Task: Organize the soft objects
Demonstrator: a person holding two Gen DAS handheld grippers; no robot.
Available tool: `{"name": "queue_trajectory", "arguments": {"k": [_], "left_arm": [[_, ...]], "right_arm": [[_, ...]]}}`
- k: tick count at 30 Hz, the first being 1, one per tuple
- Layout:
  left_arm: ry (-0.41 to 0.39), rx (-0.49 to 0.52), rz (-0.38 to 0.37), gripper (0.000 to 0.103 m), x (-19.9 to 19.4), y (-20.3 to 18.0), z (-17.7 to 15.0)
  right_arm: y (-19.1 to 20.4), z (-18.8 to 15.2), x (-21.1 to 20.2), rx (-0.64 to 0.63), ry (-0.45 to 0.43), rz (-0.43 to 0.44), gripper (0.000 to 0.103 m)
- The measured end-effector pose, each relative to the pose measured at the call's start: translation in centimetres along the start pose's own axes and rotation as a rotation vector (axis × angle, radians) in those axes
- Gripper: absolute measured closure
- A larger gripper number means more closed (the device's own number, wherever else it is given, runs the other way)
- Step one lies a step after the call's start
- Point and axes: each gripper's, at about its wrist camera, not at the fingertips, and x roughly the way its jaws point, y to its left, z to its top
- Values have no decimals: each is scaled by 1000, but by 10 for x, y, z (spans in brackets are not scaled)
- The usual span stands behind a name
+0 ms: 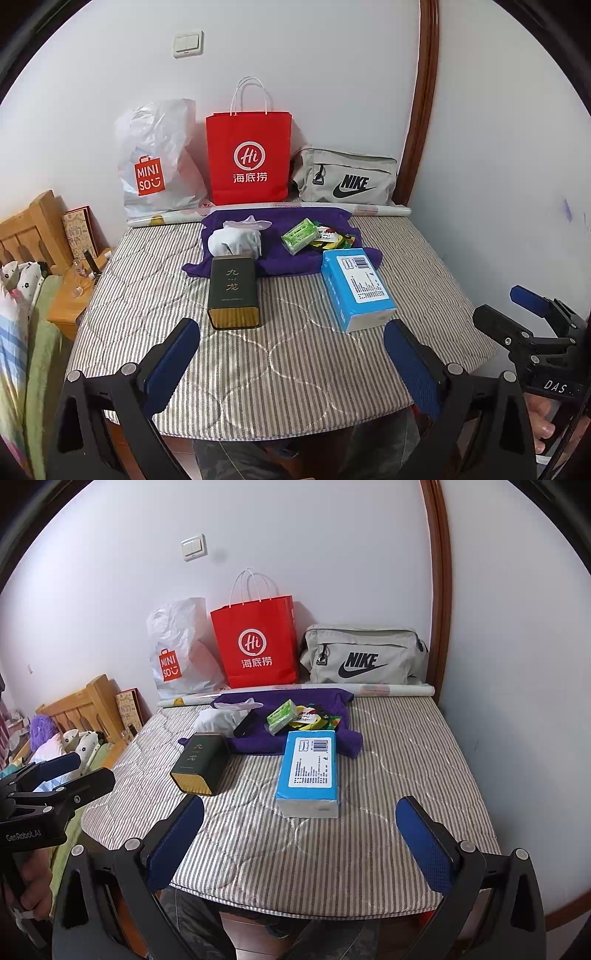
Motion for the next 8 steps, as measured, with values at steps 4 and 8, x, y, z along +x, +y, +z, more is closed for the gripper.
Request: {"name": "queue_trajectory", "arguments": {"k": [4, 8], "left_arm": [[1, -2, 1, 2, -1, 1, 0], [-14, 6, -8, 2, 0, 3, 0]], "right_arm": [[0, 0, 0, 0, -1, 0, 1], [3, -1, 1, -3, 5, 4, 1]]}}
